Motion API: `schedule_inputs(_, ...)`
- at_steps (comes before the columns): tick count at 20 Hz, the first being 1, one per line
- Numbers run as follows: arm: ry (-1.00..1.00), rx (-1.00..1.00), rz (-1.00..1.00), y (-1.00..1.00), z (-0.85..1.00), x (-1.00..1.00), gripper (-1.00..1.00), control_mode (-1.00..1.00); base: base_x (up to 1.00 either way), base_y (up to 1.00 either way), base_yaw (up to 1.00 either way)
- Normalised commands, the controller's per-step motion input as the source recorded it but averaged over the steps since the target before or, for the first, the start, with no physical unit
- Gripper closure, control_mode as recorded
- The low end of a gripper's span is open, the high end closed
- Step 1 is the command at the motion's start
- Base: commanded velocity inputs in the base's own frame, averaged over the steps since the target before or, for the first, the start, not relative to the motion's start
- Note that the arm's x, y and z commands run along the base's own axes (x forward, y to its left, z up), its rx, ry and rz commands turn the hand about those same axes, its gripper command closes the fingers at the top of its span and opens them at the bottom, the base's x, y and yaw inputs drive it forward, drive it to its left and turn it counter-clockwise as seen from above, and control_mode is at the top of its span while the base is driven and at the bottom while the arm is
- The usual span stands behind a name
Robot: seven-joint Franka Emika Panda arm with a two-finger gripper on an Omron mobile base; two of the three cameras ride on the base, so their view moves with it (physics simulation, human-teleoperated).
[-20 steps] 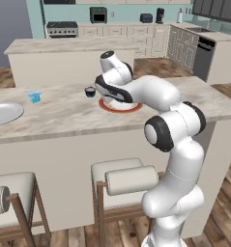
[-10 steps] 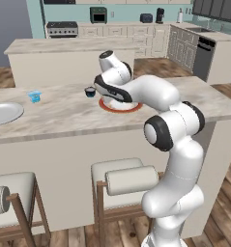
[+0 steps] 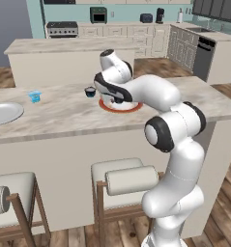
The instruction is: Place two yogurt containers on each plate.
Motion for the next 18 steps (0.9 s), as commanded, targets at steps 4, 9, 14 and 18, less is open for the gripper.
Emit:
schedule_inputs(4,0.0,0.13,-0.06,0.07,0.11,-0.1,-1.0,-1.0,0.0,0.0,0.0)
schedule_inputs(9,-0.03,0.1,-0.09,0.07,0.43,-0.25,-1.0,-1.0,0.0,0.0,0.0)
schedule_inputs(14,-0.06,0.07,-0.23,0.02,0.4,-0.64,-1.0,-1.0,0.0,0.0,0.0)
schedule_inputs(18,0.0,0.1,-0.31,0.04,0.26,-0.64,-1.0,-1.0,0.0,0.0,0.0)
